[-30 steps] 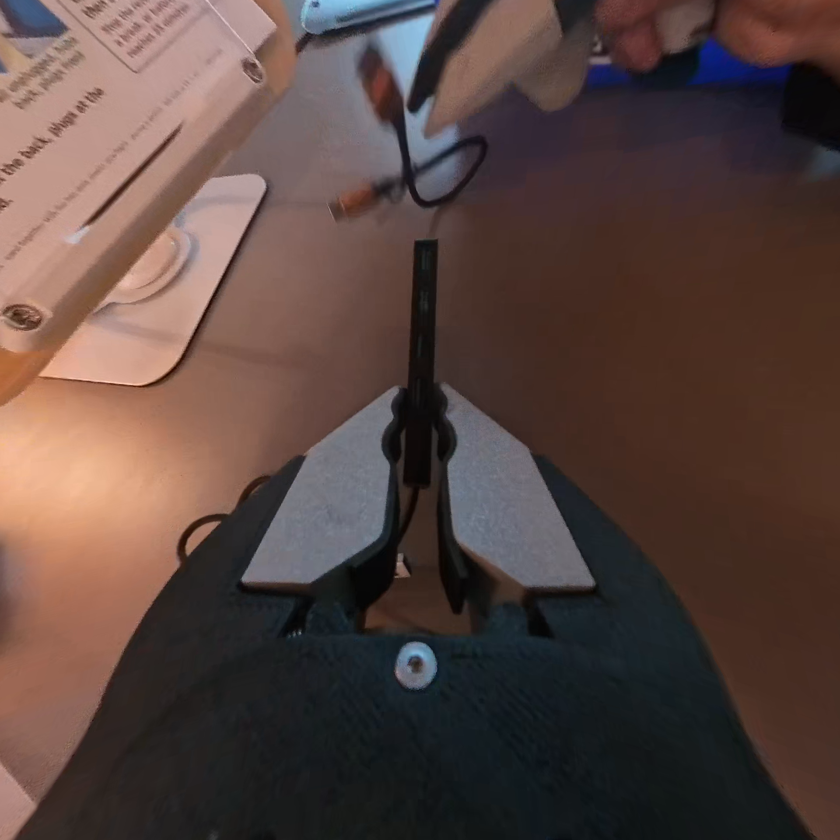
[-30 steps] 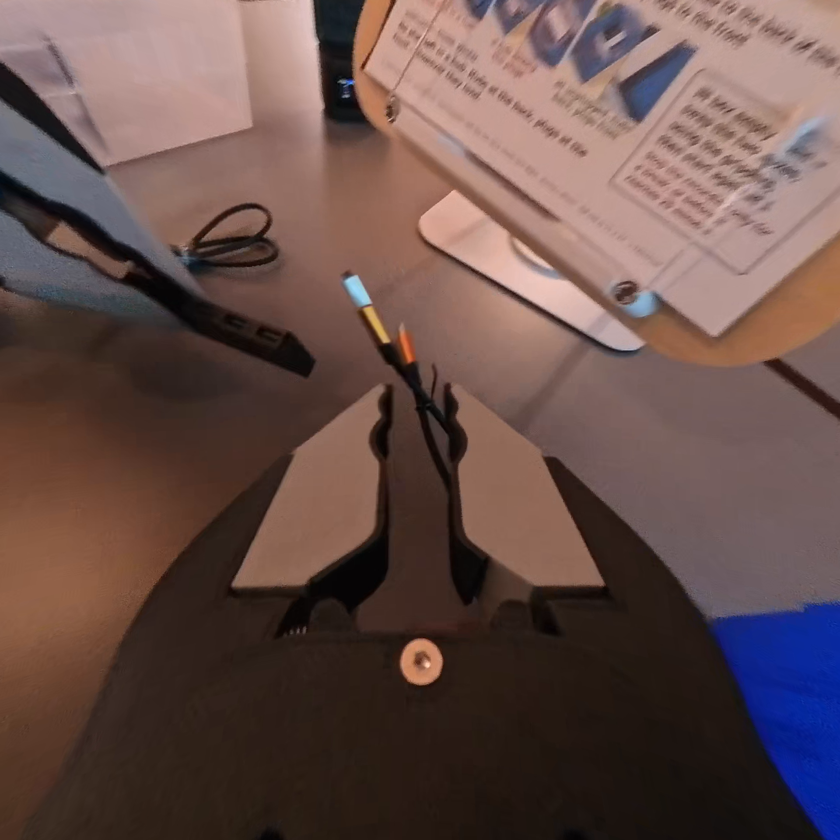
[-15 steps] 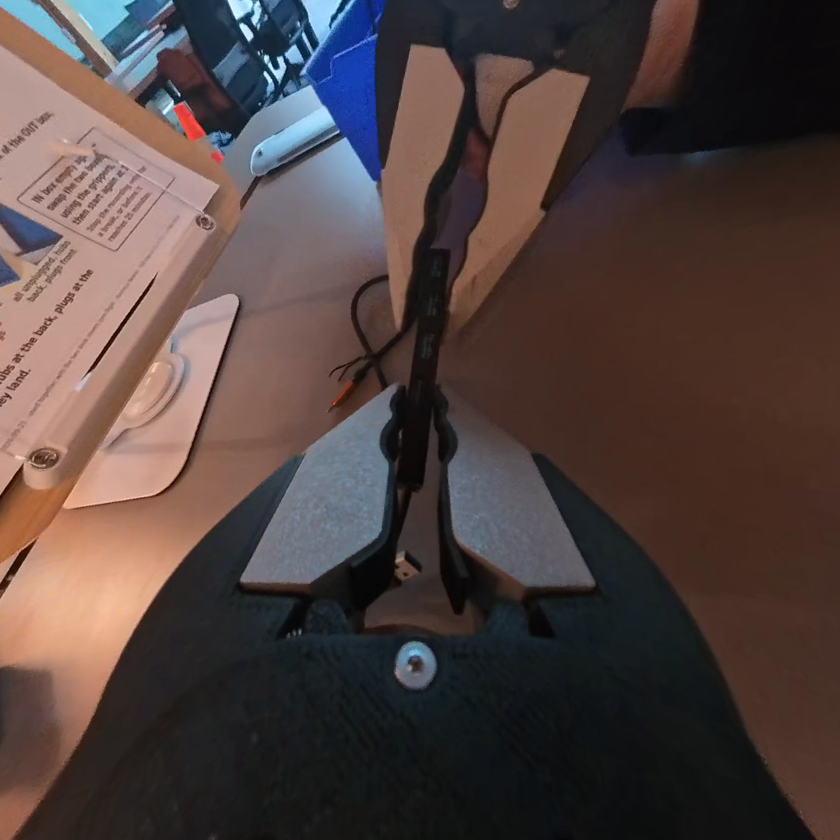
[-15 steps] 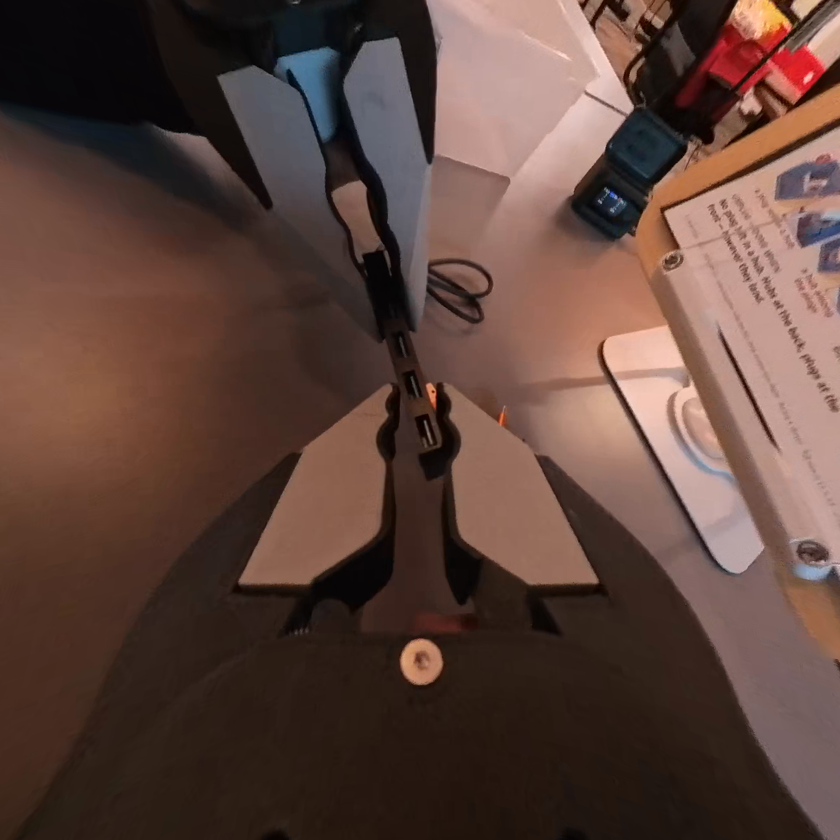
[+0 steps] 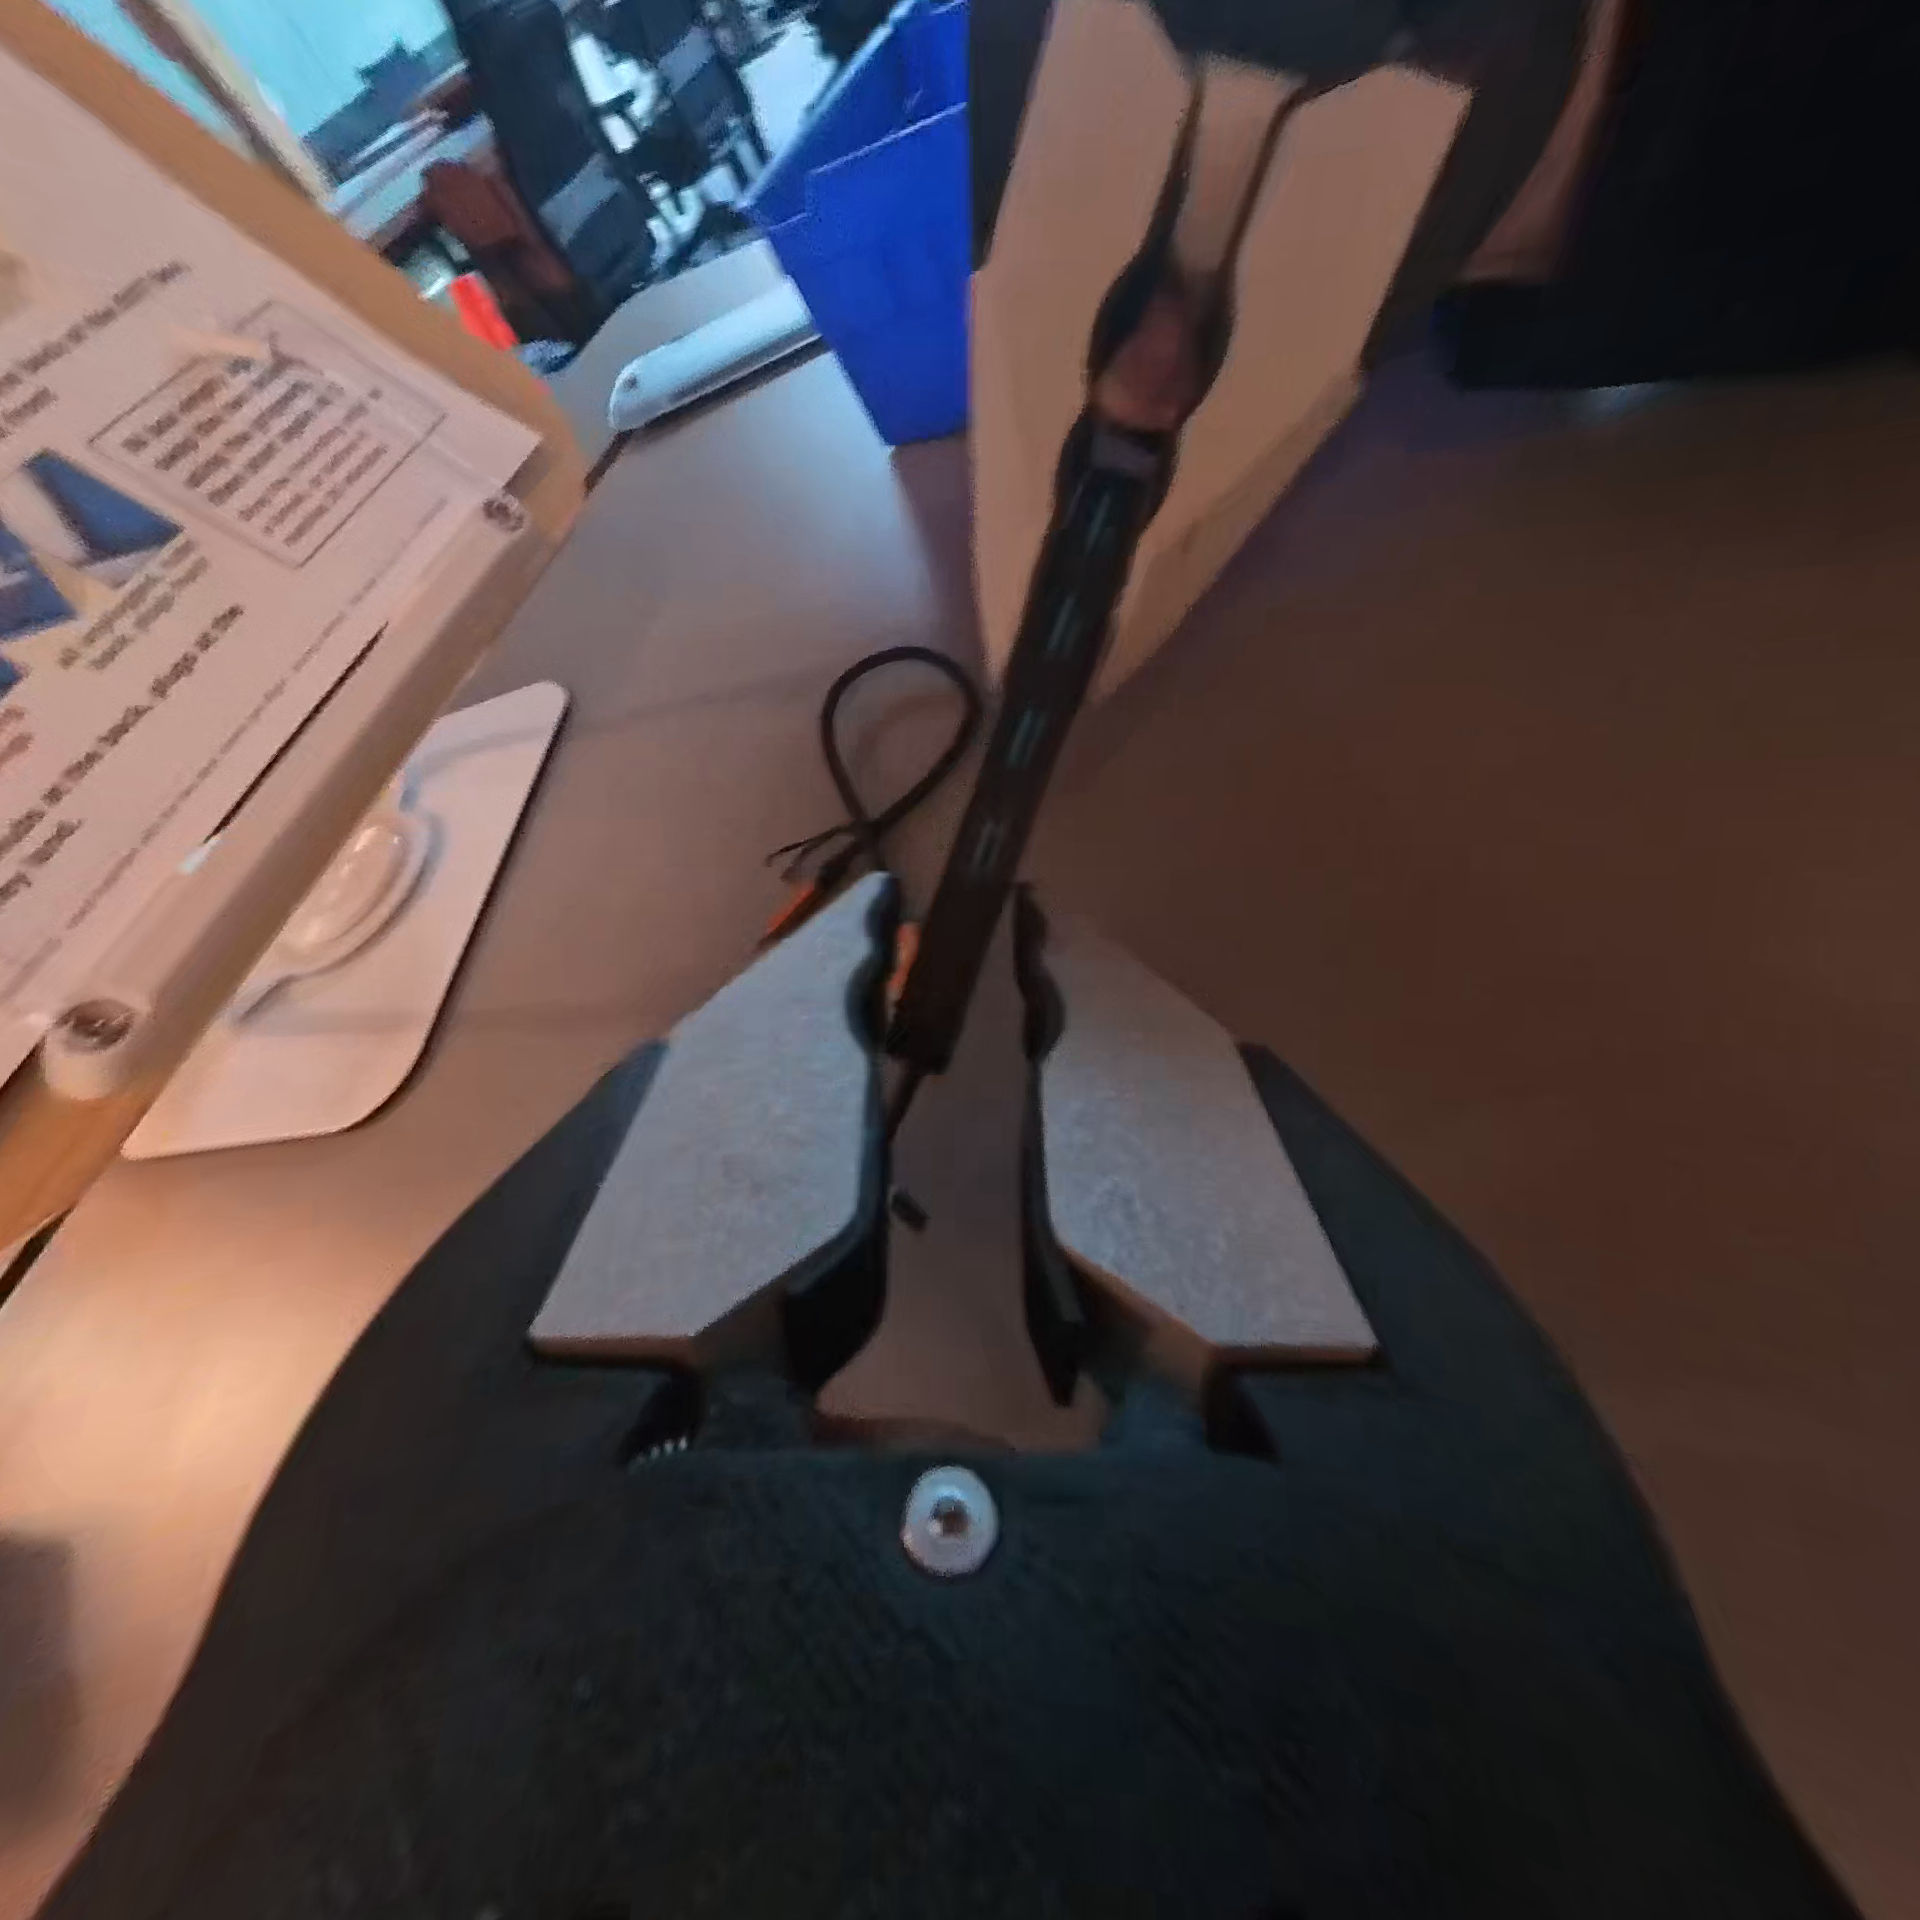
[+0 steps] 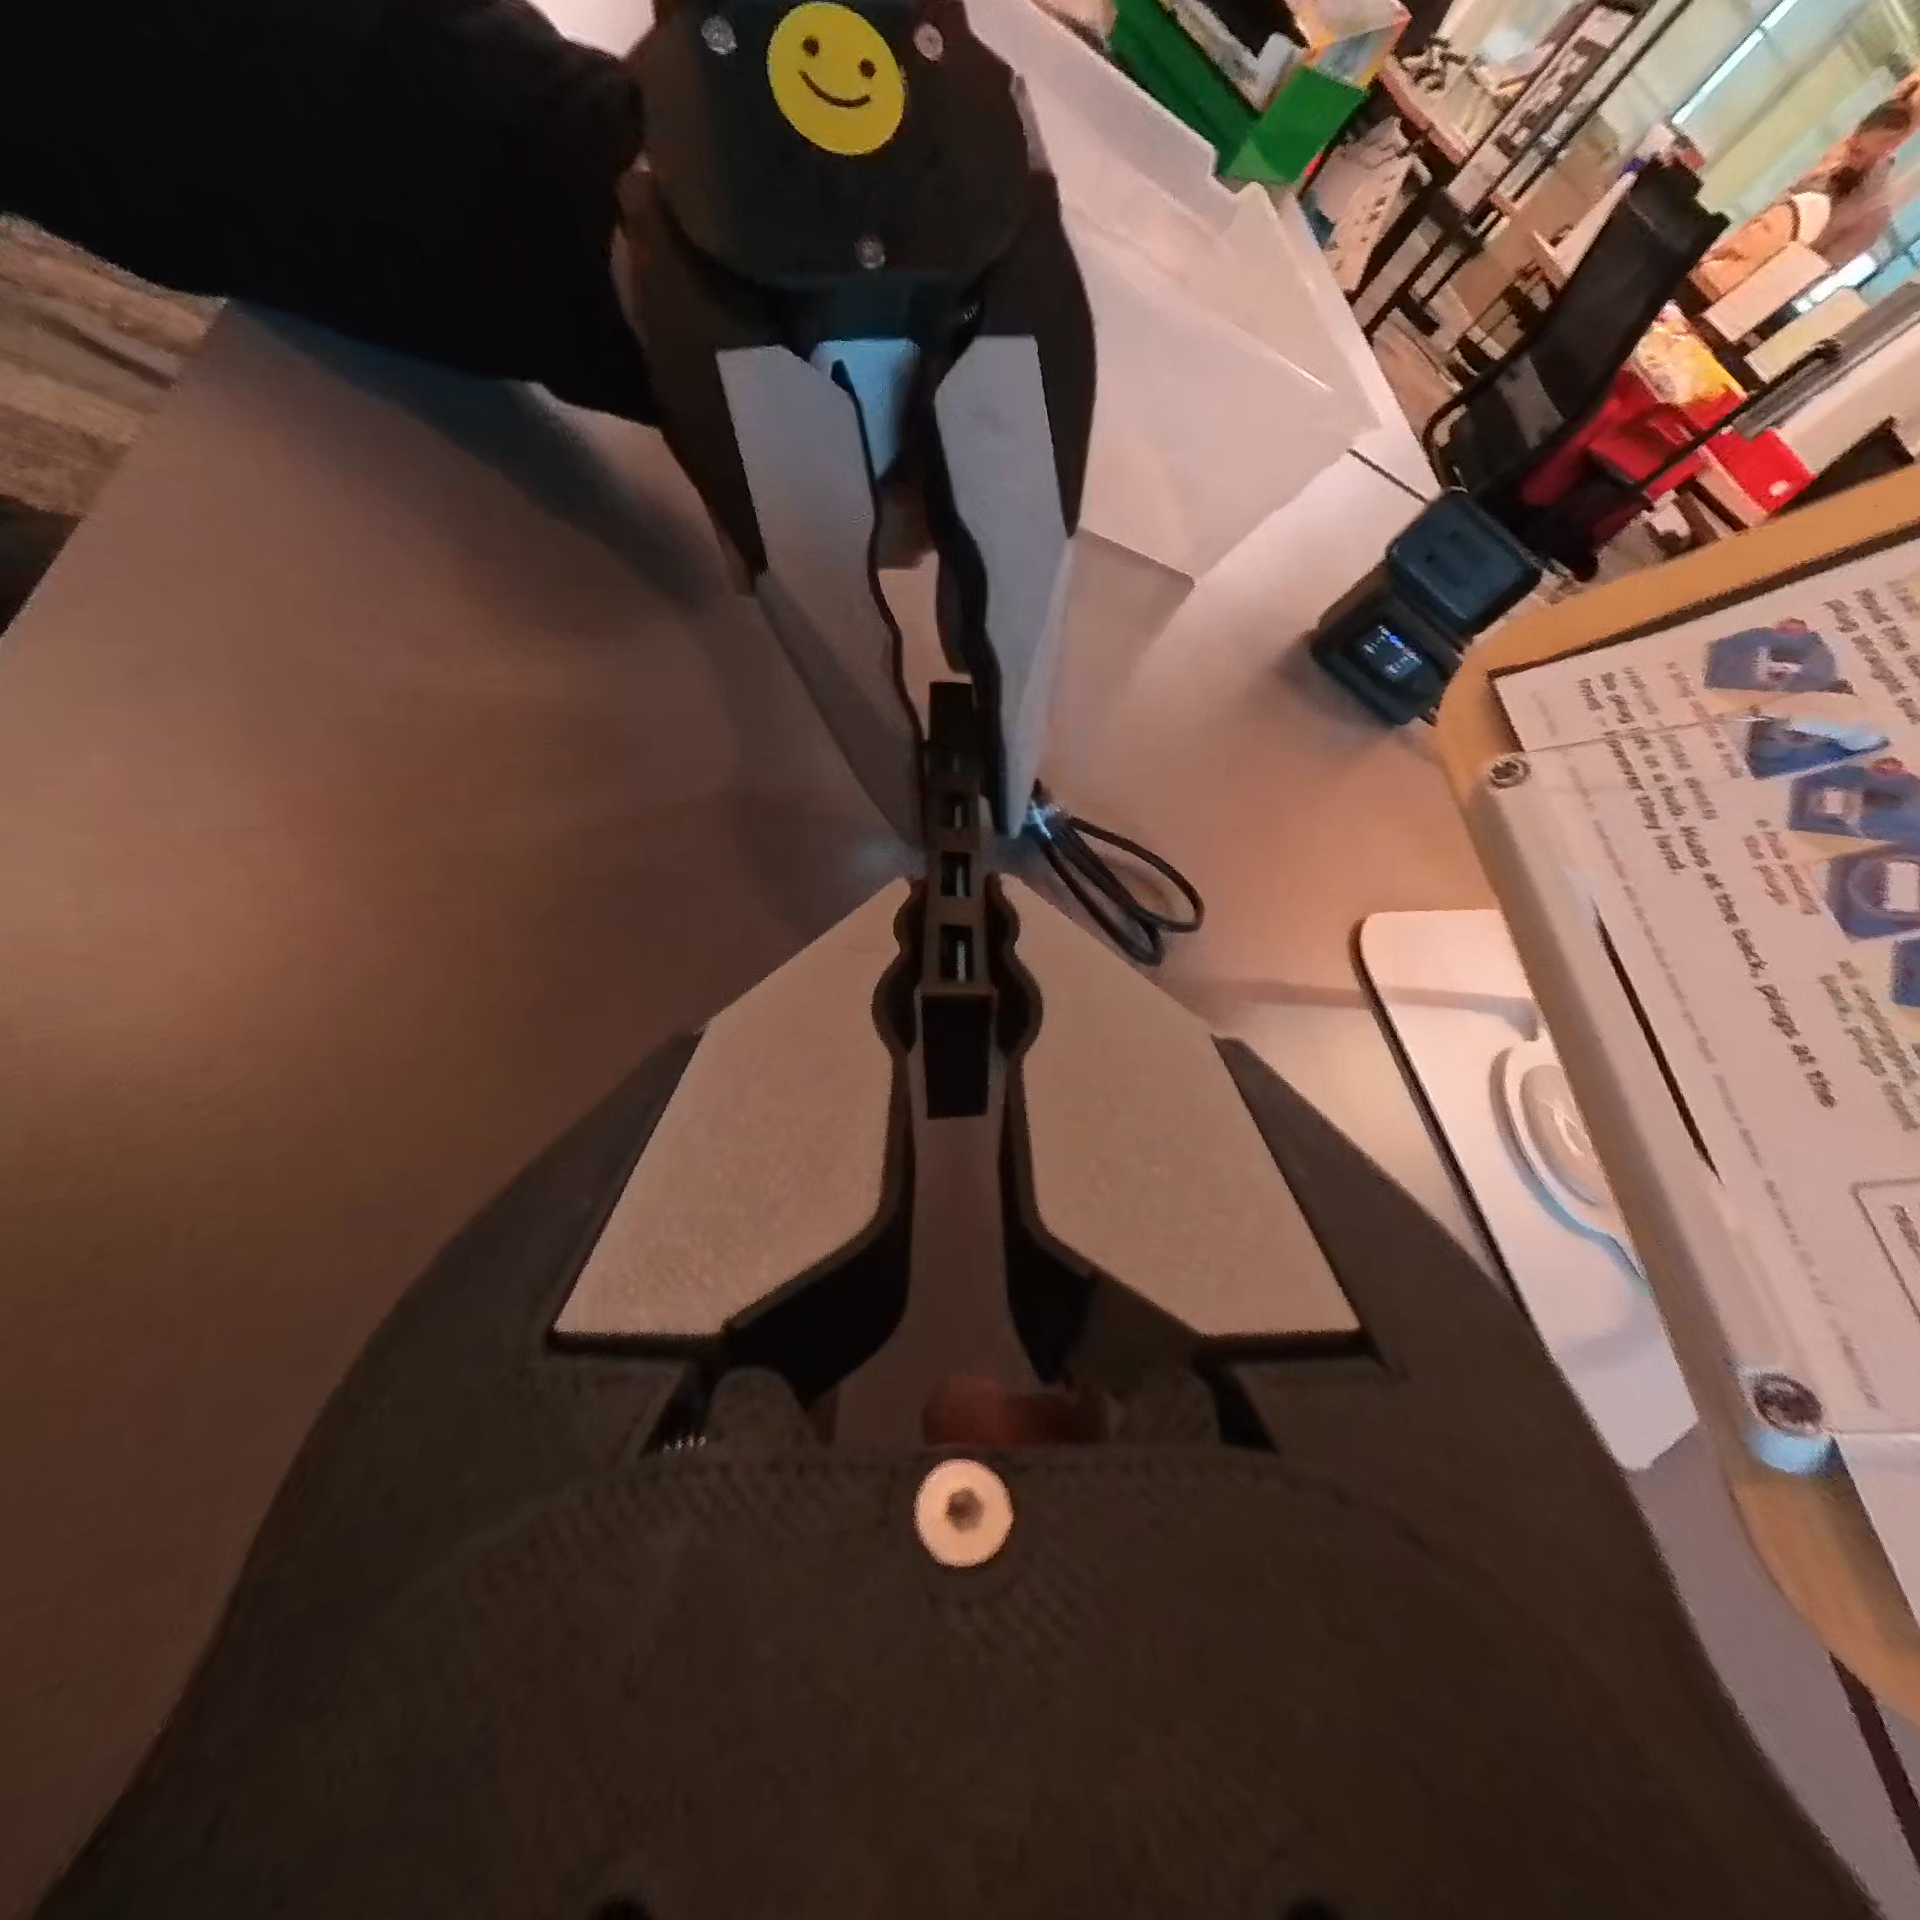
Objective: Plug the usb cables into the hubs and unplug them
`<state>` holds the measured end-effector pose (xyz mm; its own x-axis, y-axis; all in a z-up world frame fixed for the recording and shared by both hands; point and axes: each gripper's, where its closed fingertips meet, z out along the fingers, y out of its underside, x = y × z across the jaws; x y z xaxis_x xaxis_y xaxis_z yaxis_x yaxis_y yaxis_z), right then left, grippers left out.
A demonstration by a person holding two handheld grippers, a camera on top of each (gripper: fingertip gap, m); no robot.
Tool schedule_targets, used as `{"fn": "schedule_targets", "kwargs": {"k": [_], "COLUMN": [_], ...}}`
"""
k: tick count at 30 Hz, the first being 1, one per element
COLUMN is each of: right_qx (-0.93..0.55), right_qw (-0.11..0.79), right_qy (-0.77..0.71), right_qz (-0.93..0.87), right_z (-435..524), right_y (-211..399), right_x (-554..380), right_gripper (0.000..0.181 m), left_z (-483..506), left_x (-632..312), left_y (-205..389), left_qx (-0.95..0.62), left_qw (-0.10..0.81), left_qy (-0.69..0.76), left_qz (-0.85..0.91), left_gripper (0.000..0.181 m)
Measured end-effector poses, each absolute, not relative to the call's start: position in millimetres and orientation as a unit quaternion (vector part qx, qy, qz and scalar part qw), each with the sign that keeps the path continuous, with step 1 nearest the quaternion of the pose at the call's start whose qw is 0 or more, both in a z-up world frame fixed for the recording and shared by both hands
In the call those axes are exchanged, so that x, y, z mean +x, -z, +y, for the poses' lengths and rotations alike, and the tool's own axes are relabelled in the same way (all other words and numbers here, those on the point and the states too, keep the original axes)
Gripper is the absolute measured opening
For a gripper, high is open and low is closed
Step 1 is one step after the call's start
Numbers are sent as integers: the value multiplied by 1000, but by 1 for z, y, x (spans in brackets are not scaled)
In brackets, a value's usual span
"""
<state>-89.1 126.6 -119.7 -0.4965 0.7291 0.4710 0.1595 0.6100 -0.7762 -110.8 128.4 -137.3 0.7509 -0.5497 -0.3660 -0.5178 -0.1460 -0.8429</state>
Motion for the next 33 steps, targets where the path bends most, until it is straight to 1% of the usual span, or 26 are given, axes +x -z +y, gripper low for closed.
{"fn": "schedule_targets", "kwargs": {"k": [1,3,5,9,12,17,19,22,25,29,31,33], "right_qx": [-276,-277,-288,-318,-323,-316,-311,-307,-311,-324,-314,-299], "right_qw": [413,414,432,440,448,460,453,449,446,434,425,427], "right_qy": [-343,-341,-334,-271,-285,-267,-272,-253,-269,-256,-248,-213], "right_qz": [-797,-798,-786,-795,-783,-786,-790,-800,-795,-801,-812,-826], "right_z": [124,125,134,157,158,158,153,153,150,151,144,143], "right_y": [121,123,122,138,133,135,137,144,142,148,155,163], "right_x": [-89,-90,-96,-99,-101,-104,-104,-105,-105,-104,-105,-105], "right_gripper": [7,7,11,16,16,16,15,15,15,17,16,11], "left_z": [127,126,129,128,127,128,126,128,126,127,124,122], "left_x": [-107,-108,-113,-104,-102,-105,-99,-100,-99,-97,-90,-86], "left_y": [140,144,139,132,123,125,123,130,128,132,131,133], "left_qx": [-755,-755,-749,-716,-705,-704,-691,-707,-704,-706,-695,-692], "left_qw": [546,534,539,555,575,578,592,571,573,569,575,570], "left_qy": [18,-1,-43,-102,-99,-94,-83,-88,-87,-80,-67,-72], "left_qz": [364,381,383,411,403,401,406,409,409,413,427,438], "left_gripper": [14,12,10,8,8,8,8,8,8,8,7,8]}}
